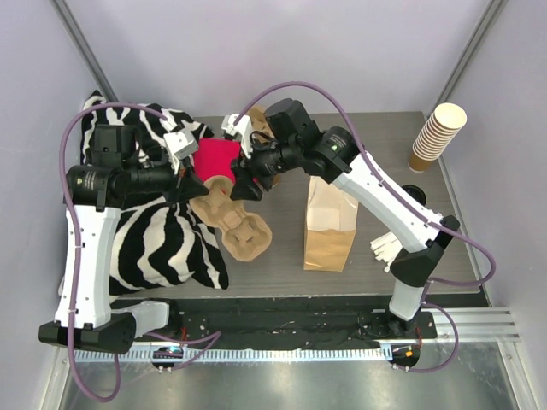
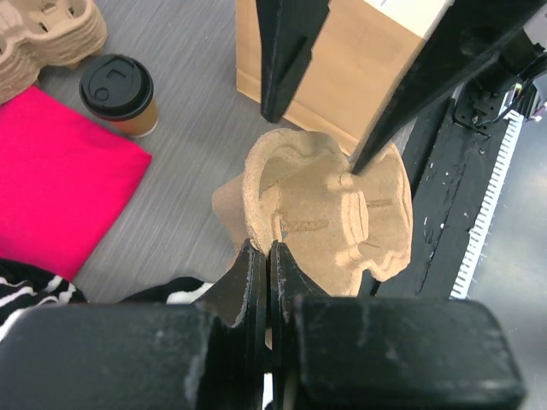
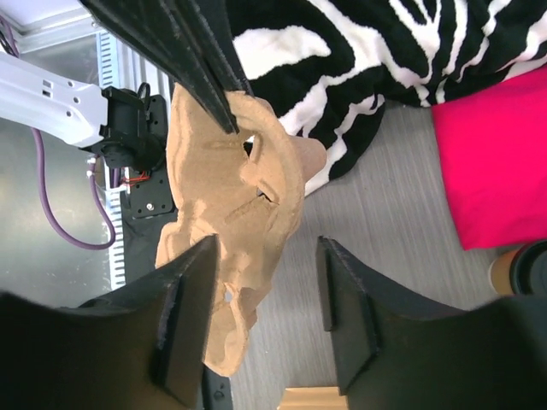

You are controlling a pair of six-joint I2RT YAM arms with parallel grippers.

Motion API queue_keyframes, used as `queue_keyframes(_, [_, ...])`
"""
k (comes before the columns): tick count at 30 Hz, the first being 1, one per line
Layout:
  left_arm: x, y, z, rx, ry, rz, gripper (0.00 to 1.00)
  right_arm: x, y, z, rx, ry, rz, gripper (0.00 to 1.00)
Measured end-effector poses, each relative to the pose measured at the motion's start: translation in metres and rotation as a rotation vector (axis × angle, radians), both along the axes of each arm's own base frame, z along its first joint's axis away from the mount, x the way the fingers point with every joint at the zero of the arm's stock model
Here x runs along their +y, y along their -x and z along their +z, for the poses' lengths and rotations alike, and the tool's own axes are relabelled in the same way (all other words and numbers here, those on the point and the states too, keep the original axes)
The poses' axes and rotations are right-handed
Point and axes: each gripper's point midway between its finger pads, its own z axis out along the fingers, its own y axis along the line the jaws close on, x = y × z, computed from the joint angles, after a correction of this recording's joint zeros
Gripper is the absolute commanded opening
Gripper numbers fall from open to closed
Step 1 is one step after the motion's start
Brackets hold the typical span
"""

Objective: Pack the takeout coffee

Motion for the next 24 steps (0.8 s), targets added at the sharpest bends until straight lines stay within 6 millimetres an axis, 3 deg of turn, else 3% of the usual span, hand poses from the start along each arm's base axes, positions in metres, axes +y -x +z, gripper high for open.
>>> queue_keyframes(5, [0.001,0.001,-0.007,0.013,-0.004,0.009,0.0,0.005,-0.001,-0.008,0.022,0.011,-0.008,0.34])
queue_keyframes(6, [0.001,0.001,-0.007,0.011,-0.003,0.009,0.0,0.005,-0.001,-0.01,0.023,0.013,-0.011,0.23])
queue_keyframes(8, [0.001,0.001,-0.006,0.007,0.0,0.011,0.0,0.006,-0.002,-0.011,0.027,0.016,-0.018,0.13])
queue_keyframes(9, [0.001,0.001,-0.005,0.006,0.002,0.012,0.01,0.006,-0.002,-0.012,0.031,0.017,-0.023,0.03])
queue_keyframes(10, [0.0,0.001,-0.005,0.007,0.004,0.016,0.02,0.006,-0.002,-0.012,0.035,0.017,-0.026,0.01])
queue_keyframes(13, [0.001,-0.002,-0.005,0.007,0.006,0.026,0.07,0.007,-0.004,-0.012,0.039,0.014,-0.039,0.01])
queue_keyframes(17, [0.003,-0.008,-0.006,0.023,0.01,0.07,0.34,0.008,-0.008,-0.014,0.037,0.014,-0.059,0.01])
queue_keyframes(19, [0.004,-0.012,-0.007,0.032,0.012,0.095,0.42,0.008,-0.01,-0.016,0.039,0.018,-0.072,0.01])
queue_keyframes(24, [0.006,-0.02,-0.006,0.048,0.022,0.151,0.43,0.007,-0.014,-0.019,0.042,0.028,-0.101,0.01])
